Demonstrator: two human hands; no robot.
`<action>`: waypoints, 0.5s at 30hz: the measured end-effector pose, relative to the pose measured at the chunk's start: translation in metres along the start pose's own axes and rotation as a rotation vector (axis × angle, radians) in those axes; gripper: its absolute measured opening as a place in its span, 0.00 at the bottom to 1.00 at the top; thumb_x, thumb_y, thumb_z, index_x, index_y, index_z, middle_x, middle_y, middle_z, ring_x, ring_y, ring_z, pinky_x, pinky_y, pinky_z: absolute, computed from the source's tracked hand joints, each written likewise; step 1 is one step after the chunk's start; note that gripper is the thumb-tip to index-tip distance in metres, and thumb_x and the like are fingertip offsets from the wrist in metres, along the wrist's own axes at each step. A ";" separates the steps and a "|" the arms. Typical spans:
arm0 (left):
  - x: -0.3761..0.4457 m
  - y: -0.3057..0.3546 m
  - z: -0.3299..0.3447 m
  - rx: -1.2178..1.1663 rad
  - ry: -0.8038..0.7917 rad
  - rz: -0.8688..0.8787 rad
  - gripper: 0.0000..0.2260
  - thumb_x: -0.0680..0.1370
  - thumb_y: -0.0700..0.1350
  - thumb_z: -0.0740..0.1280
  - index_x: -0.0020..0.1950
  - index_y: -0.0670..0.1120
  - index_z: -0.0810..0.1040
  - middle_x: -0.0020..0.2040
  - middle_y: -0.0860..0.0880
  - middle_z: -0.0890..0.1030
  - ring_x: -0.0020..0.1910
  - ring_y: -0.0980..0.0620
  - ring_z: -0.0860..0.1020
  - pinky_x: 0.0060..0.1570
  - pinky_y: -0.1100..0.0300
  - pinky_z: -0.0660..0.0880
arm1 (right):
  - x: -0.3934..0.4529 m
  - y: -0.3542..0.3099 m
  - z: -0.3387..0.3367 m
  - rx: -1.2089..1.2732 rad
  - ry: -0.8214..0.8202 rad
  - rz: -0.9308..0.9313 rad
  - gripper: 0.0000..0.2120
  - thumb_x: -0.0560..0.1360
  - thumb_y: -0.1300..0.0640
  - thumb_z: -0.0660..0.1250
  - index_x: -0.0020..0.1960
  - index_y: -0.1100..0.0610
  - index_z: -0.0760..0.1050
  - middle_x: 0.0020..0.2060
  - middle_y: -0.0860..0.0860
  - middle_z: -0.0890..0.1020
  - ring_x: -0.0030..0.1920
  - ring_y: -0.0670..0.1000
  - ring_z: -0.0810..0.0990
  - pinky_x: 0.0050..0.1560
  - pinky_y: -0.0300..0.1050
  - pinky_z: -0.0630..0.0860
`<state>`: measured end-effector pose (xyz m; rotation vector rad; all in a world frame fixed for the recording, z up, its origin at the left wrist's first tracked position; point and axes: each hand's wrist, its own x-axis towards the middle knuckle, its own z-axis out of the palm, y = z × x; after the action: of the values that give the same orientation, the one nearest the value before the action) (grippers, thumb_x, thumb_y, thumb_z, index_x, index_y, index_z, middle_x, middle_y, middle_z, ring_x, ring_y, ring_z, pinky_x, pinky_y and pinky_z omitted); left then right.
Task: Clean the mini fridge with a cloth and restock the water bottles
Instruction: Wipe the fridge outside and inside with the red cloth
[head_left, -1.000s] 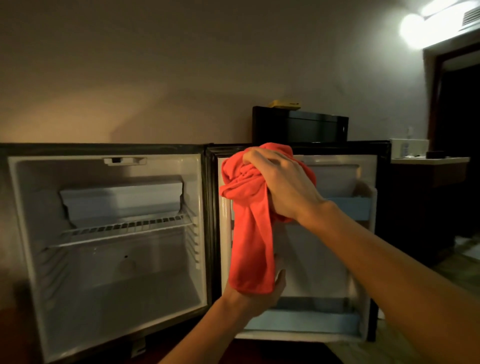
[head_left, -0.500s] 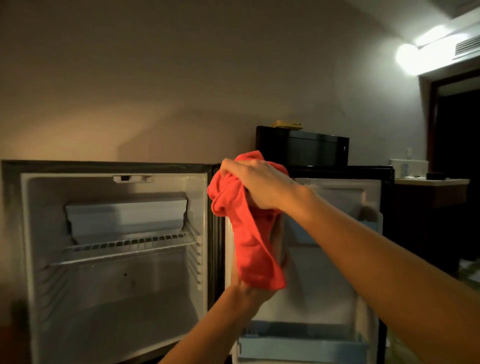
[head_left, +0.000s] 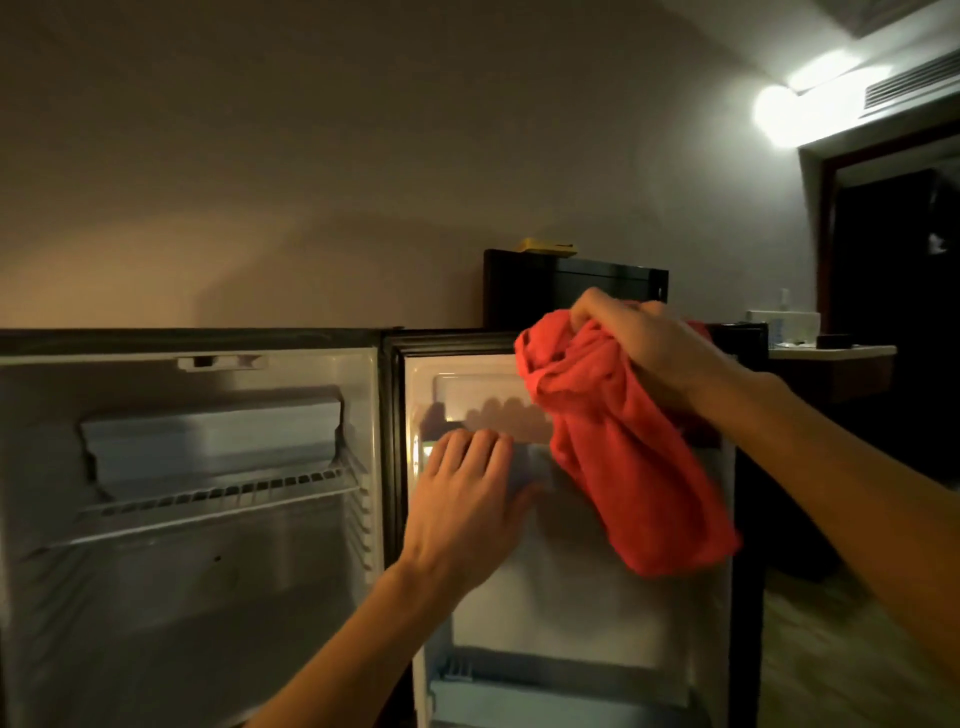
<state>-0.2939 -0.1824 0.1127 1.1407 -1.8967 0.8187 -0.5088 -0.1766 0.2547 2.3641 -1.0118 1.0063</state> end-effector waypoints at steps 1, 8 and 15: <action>0.005 0.007 -0.001 -0.022 0.028 0.011 0.18 0.75 0.56 0.66 0.59 0.46 0.75 0.53 0.47 0.78 0.53 0.46 0.74 0.56 0.51 0.72 | 0.006 -0.008 0.005 -0.015 -0.039 -0.025 0.04 0.79 0.53 0.63 0.52 0.49 0.69 0.38 0.49 0.78 0.41 0.51 0.78 0.43 0.46 0.70; 0.026 0.024 -0.017 -0.052 -0.121 -0.058 0.13 0.73 0.48 0.67 0.54 0.44 0.80 0.50 0.44 0.81 0.51 0.43 0.79 0.56 0.55 0.72 | 0.058 -0.050 0.048 -0.161 -0.113 -0.270 0.15 0.72 0.65 0.62 0.55 0.52 0.69 0.44 0.54 0.82 0.46 0.56 0.81 0.44 0.51 0.76; -0.008 0.007 -0.016 -0.059 -0.015 0.073 0.18 0.77 0.58 0.60 0.57 0.47 0.76 0.48 0.48 0.75 0.49 0.44 0.75 0.50 0.53 0.68 | -0.008 -0.006 0.001 -0.024 -0.014 -0.143 0.17 0.70 0.58 0.70 0.53 0.49 0.66 0.43 0.49 0.79 0.44 0.53 0.82 0.44 0.49 0.77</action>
<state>-0.2928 -0.1630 0.1129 1.0496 -1.9717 0.7911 -0.5076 -0.1692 0.2479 2.3888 -0.8405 0.9214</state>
